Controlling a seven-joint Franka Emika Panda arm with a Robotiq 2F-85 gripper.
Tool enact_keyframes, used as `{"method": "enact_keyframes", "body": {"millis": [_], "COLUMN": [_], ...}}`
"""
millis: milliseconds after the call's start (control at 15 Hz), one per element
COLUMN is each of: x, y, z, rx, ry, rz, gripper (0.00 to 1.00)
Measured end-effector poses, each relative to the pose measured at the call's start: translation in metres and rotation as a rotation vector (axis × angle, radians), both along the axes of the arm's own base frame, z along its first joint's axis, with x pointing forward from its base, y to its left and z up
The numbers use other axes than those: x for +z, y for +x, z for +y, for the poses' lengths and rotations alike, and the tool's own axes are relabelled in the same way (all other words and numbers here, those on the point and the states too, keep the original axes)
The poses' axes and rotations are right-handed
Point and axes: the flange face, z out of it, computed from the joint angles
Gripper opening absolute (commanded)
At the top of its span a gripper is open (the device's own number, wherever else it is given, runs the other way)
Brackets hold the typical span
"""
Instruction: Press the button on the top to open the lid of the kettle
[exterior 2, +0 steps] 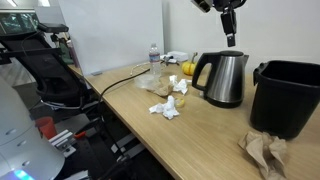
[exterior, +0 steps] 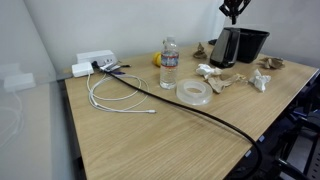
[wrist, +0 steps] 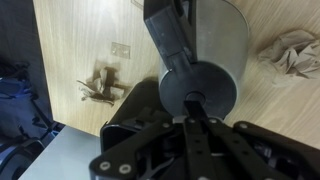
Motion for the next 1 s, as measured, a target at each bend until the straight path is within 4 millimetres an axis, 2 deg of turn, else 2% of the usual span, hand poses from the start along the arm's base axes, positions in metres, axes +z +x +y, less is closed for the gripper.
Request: {"method": "enact_keyframes", "body": {"millis": [1000], "x": [-0.0008], "y": [-0.0004], "z": [-0.0009], "rx": [0.0], "ry": [-0.014], "rz": [0.009], "gripper": [0.01]}}
